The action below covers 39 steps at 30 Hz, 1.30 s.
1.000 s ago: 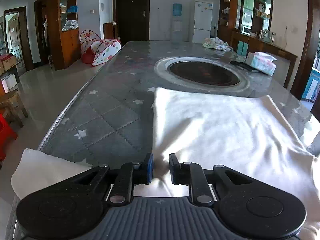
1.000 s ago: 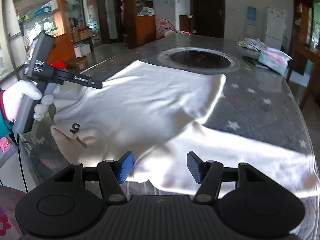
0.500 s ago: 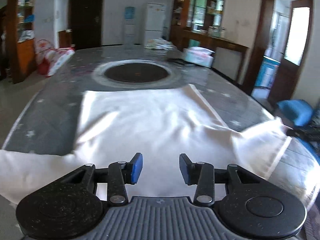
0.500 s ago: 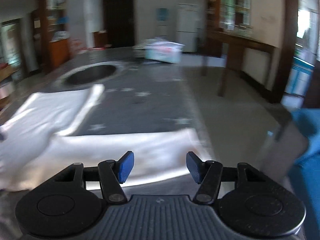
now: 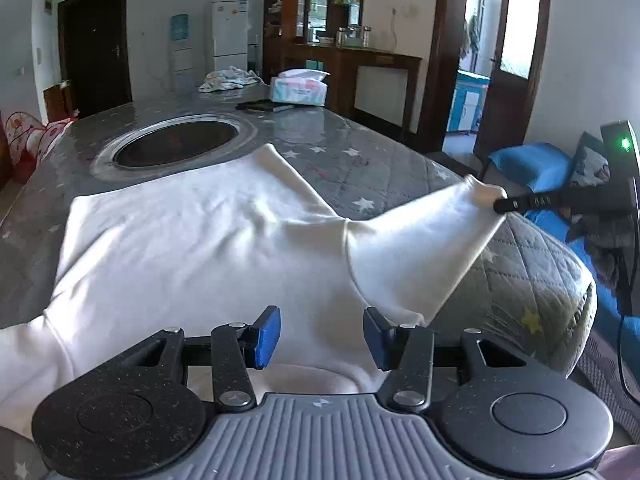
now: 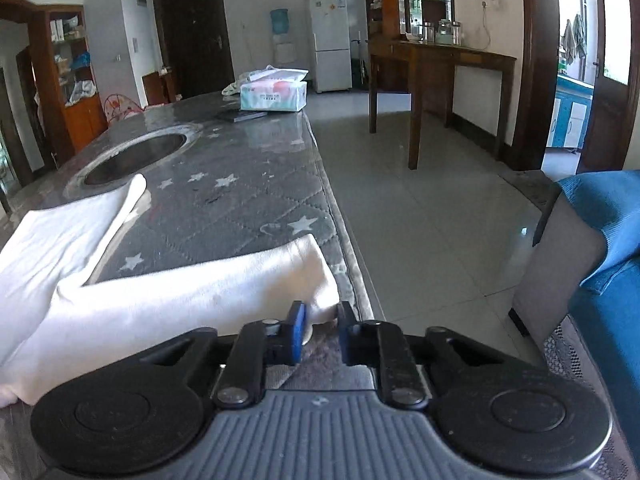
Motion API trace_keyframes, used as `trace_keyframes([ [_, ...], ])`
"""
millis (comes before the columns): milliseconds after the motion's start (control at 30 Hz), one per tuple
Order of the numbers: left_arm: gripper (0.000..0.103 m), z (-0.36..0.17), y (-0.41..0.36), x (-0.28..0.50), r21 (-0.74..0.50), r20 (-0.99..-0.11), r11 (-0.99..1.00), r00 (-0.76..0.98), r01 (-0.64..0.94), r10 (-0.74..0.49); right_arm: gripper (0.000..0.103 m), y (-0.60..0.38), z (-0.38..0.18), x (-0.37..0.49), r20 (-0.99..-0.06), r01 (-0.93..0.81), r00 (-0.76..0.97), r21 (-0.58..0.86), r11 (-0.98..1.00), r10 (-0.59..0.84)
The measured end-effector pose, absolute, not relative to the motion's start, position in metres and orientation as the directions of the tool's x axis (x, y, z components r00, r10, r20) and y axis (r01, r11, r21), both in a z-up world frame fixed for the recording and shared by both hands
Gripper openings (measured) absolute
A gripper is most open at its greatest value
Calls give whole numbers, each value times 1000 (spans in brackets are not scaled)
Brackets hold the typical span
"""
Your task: Fold clothes
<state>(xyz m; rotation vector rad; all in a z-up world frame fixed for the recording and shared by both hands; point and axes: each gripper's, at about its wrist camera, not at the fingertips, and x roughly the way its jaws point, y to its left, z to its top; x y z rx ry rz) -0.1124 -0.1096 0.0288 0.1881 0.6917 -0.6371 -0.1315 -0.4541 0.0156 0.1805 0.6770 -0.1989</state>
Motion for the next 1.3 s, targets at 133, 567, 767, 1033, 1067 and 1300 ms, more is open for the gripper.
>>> trace_keyframes([
  [133,49,27,-115,-114,-37,-651,788,584,615,-485,8,-452,24,-137,-595,240,795,129,962,-119],
  [567,49,18,-130,-118,-37,-650,749,554,661,-521,7,-438,64,-141,-534,177,842,127,976,-83],
  [767,53,29,-102,-116,-66,-609,777,592,626,-528,7,-404,111,-133,-473,56,881,80,995,-12],
  [1033,54,41,-45,-112,-98,-562,854,680,511,-471,7,-316,154,-110,-447,-208,875,4,978,188],
  [1067,54,41,-37,-111,-102,-557,865,692,491,-459,7,-305,155,-108,-451,-238,867,-1,971,212],
  [1300,54,37,2,-110,-134,-549,911,737,389,-395,7,-222,139,-93,-520,-441,769,-13,897,371],
])
